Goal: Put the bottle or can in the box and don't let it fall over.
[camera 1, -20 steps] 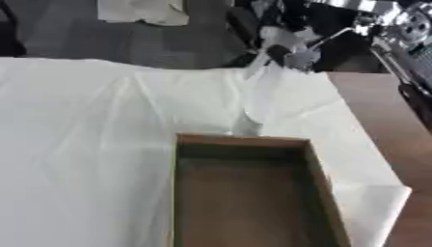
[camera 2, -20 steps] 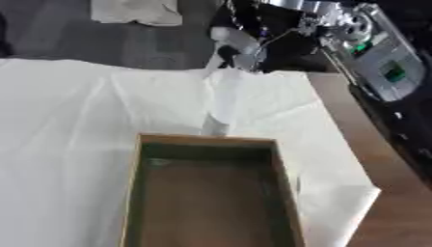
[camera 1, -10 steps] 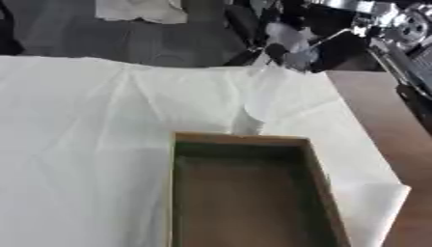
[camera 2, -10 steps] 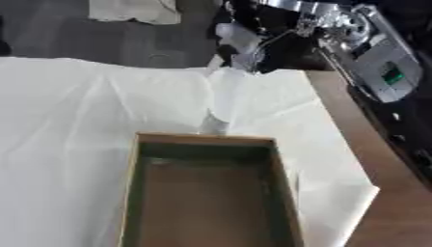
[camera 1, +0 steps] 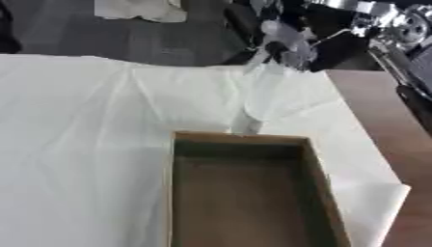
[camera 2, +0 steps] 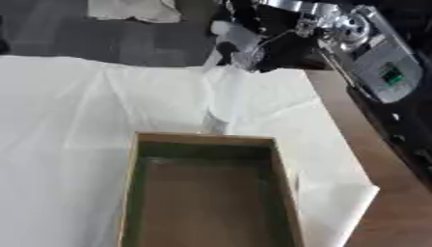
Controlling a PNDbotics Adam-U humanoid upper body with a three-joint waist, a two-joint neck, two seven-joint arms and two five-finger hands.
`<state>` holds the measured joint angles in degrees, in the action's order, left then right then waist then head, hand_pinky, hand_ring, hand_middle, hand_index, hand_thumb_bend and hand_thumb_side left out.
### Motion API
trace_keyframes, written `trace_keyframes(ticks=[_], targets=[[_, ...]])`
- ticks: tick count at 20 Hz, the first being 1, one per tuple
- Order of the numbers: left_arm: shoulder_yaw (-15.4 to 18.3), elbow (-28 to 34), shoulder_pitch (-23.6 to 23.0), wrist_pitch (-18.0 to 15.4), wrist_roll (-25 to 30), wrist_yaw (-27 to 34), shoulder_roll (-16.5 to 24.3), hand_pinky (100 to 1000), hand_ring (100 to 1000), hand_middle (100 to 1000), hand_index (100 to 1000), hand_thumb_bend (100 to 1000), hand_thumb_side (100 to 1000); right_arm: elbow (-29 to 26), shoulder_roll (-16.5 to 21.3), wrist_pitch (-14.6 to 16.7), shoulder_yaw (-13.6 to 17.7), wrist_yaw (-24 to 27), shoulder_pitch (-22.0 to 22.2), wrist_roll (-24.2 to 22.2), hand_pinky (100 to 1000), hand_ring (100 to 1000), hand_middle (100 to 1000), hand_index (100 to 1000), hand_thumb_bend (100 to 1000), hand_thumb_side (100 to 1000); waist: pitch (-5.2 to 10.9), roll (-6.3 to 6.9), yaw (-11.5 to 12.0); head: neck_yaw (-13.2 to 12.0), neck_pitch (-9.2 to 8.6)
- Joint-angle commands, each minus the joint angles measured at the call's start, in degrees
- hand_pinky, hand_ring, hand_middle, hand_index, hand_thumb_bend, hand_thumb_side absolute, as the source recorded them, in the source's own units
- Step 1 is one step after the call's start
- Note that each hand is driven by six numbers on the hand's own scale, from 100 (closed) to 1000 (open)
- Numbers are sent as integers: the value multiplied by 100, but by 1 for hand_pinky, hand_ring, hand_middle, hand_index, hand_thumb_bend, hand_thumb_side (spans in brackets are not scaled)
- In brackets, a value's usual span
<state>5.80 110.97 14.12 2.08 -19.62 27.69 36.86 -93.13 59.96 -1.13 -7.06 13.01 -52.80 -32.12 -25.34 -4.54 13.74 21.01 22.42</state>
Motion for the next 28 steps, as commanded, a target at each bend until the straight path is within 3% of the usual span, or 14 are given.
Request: trace_keyframes(ticks=[1,3,7,19,28], targets=[[31,118,44,-6,19,10,119,802,843,813,813,267,1000,-83,234,7,109,20,-59,48,582,603,591,715,109,100,121,28,-10,27,-88],[30,118,47,-6,22,14,119,803,844,813,813,266,1000,-97,237,24,105,21,-56,54,665,679,619,736,164,100,121,26,-10,28,-94],[30,121,49,-7,28,6,124,803,844,813,812,266,1000,-112,276,59,151,-125,-21,77,710,708,643,756,247,100,129,27,-5,37,-100],[29,112,33,-15,41,17,119,804,844,815,811,269,1000,82,335,31,318,-221,79,220,696,693,628,750,218,100,157,30,-58,12,-106],[22,105,43,-8,53,14,94,805,845,816,810,270,1000,83,307,-11,270,-99,61,447,670,656,604,734,163,100,136,31,-38,53,-140]])
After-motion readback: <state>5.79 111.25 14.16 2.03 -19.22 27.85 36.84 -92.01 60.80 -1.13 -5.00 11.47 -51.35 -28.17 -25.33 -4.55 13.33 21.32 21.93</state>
